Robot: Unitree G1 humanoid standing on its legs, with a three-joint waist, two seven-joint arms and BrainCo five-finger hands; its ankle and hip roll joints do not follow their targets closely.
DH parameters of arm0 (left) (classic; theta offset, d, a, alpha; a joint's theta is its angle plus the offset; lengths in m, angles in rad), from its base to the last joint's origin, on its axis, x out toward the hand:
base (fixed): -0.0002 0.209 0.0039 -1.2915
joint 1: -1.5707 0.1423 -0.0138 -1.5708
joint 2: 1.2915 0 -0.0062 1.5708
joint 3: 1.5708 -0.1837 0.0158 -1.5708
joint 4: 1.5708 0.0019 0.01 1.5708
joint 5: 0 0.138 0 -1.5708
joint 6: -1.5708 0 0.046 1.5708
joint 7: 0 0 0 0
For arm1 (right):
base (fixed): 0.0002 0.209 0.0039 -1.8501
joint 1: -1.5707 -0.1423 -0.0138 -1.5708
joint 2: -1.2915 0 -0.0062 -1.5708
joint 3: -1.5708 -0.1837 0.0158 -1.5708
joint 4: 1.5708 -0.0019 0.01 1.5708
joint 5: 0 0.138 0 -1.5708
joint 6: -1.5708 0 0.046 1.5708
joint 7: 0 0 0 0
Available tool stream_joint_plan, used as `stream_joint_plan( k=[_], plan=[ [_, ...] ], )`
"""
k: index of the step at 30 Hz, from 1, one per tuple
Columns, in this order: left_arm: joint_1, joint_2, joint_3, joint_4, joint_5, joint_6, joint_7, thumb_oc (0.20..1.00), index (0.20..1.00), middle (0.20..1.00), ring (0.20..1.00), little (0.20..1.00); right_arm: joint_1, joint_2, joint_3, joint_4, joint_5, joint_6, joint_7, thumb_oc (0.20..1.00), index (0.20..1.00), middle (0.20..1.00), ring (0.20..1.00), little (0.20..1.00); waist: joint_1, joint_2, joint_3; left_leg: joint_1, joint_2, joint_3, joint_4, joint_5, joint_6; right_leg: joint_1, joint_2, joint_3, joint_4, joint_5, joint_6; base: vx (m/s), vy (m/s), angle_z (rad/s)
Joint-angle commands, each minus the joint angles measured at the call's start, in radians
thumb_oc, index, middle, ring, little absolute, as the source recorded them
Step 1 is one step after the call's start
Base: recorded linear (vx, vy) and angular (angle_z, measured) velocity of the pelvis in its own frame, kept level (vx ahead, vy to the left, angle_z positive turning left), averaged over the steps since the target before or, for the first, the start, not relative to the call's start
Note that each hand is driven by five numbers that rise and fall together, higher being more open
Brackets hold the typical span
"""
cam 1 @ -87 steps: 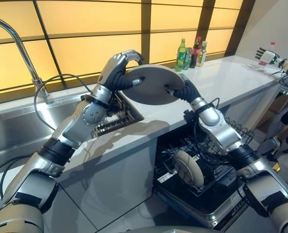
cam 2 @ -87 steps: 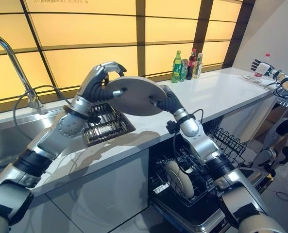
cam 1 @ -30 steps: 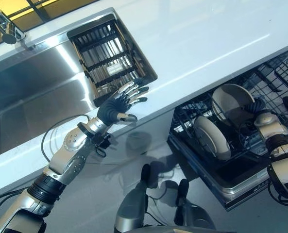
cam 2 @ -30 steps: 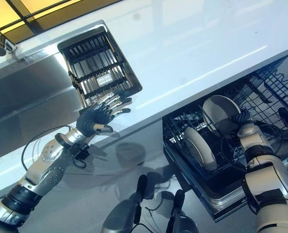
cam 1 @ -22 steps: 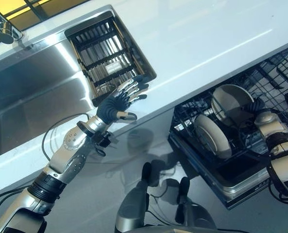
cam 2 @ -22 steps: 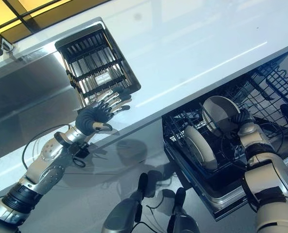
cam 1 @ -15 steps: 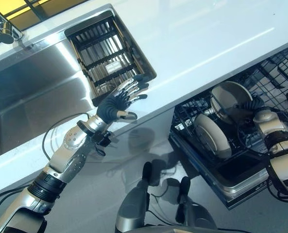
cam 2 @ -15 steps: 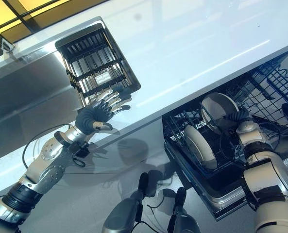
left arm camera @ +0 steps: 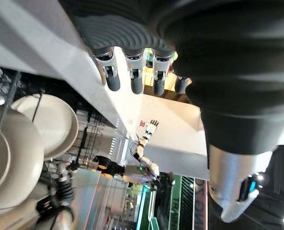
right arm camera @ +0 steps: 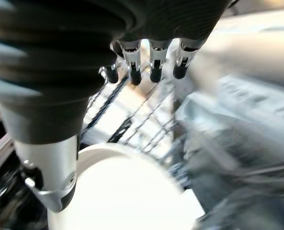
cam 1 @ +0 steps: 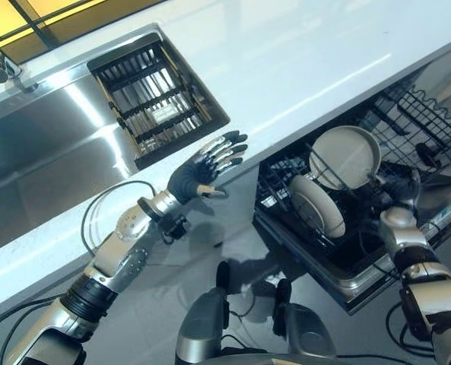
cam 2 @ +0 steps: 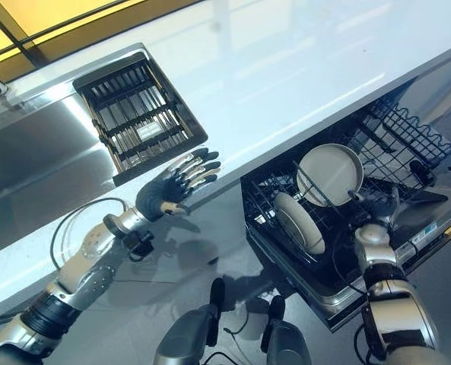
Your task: Pick up plates and place into dishwasher.
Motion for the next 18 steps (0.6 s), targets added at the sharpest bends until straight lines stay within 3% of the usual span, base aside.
stream_joint_plan(
  k=[1, 6, 15, 18],
  plan=[
    [0.026, -0.05, -0.008, -0.031, 0.016, -0.046, 0.015, 1.0, 1.0, 1.0, 1.0, 1.0, 0.015, -0.054, 0.007, -0.064, 0.04, -0.064, -0.036, 1.0, 1.0, 1.0, 1.0, 1.0, -0.009, 0.017, 0.012, -0.107, -0.052, 0.031, 0.324, -0.263, 0.065, -0.082, -0.032, 0.004, 0.191, -0.076, -0.033, -0.05, 0.029, -0.12],
    [0.016, -0.046, -0.006, -0.033, 0.008, -0.052, 0.014, 1.0, 1.0, 1.0, 1.0, 1.0, 0.01, -0.048, -0.006, -0.032, 0.083, -0.067, -0.01, 1.0, 1.0, 1.0, 1.0, 1.0, -0.008, 0.017, 0.024, -0.148, -0.06, 0.032, 0.38, -0.288, 0.079, -0.126, -0.038, 0.007, 0.259, -0.1, -0.042, -0.04, 0.0, -0.05],
    [-0.014, -0.041, 0.009, -0.037, -0.004, -0.041, 0.019, 1.0, 1.0, 1.0, 1.0, 1.0, -0.117, -0.065, 0.026, 0.142, 0.232, 0.031, 0.294, 1.0, 1.0, 1.0, 1.0, 1.0, 0.023, 0.02, 0.043, -0.256, -0.082, 0.017, 0.557, -0.361, 0.108, -0.236, -0.055, 0.018, 0.472, -0.182, -0.074, -0.01, -0.004, 0.0],
    [-0.018, -0.043, 0.01, -0.044, -0.005, -0.033, 0.014, 1.0, 1.0, 1.0, 1.0, 1.0, -0.139, -0.073, 0.036, 0.159, 0.261, 0.04, 0.348, 1.0, 1.0, 1.0, 1.0, 1.0, 0.033, 0.019, 0.043, -0.281, -0.089, 0.011, 0.592, -0.373, 0.114, -0.258, -0.059, 0.018, 0.51, -0.196, -0.082, 0.0, -0.019, 0.04]
  ],
)
